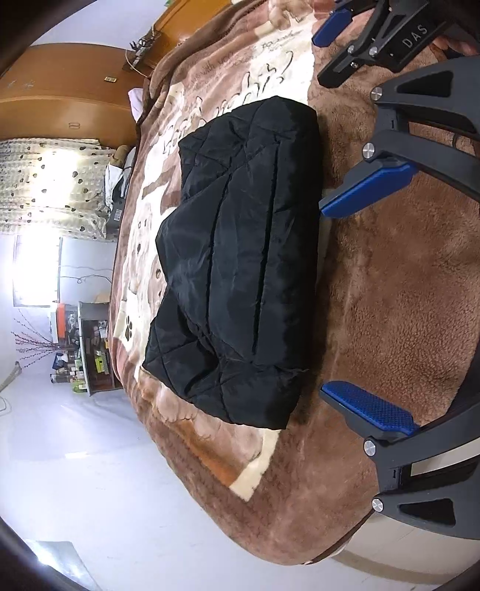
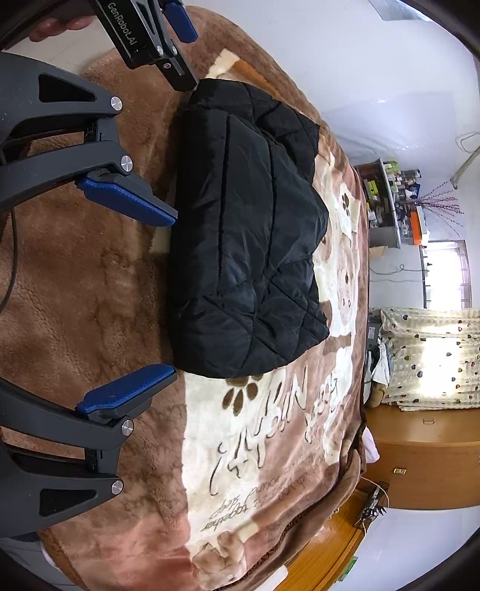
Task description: Fold large clothes
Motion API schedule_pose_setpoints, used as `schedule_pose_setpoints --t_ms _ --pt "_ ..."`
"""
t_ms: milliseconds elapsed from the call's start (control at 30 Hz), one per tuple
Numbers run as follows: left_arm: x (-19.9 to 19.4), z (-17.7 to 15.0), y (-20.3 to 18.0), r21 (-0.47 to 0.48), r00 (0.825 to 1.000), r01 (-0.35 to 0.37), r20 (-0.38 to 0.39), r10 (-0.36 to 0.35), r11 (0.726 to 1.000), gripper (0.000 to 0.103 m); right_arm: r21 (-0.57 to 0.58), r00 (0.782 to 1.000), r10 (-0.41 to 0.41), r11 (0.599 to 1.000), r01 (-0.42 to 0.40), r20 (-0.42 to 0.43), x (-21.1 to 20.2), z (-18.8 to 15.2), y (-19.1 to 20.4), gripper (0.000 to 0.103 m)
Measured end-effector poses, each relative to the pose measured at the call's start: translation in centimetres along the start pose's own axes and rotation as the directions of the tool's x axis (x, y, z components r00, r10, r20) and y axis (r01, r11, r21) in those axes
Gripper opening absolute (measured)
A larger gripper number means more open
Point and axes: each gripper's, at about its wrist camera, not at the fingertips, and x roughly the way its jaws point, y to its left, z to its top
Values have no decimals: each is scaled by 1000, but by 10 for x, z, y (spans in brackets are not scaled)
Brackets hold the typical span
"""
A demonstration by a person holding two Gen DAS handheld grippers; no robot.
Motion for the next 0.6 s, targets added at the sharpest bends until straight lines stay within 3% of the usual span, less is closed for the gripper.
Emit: schedule_pose_setpoints --t_ms 600 --pt "-3 -5 0 1 1000 -26 -7 26 1000 90 9 1000 8 1000 -8 -8 -3 -6 0 77"
